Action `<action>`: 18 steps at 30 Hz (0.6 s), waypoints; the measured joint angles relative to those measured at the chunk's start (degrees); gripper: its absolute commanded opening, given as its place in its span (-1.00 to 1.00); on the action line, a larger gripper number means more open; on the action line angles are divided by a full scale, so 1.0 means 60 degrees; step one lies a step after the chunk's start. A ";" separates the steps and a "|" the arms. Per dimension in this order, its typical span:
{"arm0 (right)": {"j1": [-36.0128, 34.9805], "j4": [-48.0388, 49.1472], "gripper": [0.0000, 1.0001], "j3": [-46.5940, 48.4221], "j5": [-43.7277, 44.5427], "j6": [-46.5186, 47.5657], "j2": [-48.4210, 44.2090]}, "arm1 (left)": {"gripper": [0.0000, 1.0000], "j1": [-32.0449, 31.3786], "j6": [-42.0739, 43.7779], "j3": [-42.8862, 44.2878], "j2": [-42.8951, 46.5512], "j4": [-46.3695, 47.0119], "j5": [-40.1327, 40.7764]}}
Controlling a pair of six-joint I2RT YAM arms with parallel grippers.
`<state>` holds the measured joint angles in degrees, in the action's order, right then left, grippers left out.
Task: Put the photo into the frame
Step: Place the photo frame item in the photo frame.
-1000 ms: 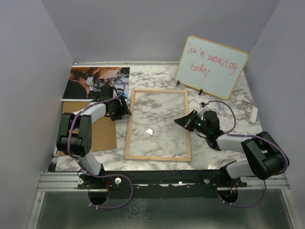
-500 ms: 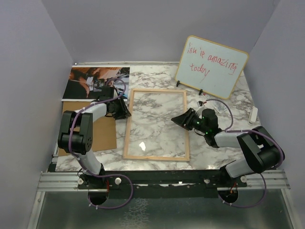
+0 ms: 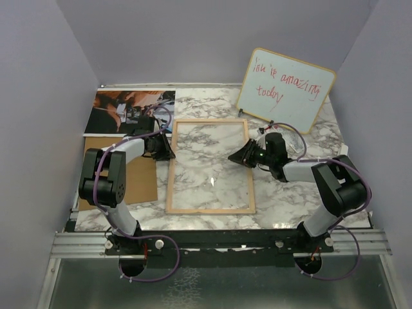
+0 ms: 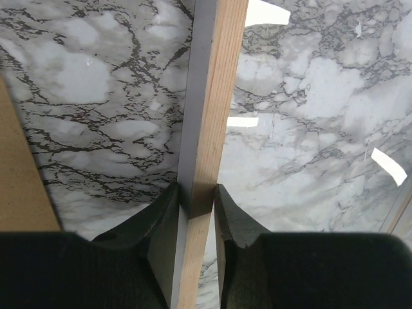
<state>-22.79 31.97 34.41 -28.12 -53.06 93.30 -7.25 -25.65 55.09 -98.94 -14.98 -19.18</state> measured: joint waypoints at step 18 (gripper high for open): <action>0.0062 0.2481 -0.99 -0.1155 -0.1337 -0.0361 -0.0481 | -0.04 -0.0036 0.0142 0.0259 0.0353 -0.0903 0.1151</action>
<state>-22.41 46.85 27.49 -36.14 -55.22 90.41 -7.46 -24.80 56.64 -96.82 -20.40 -12.27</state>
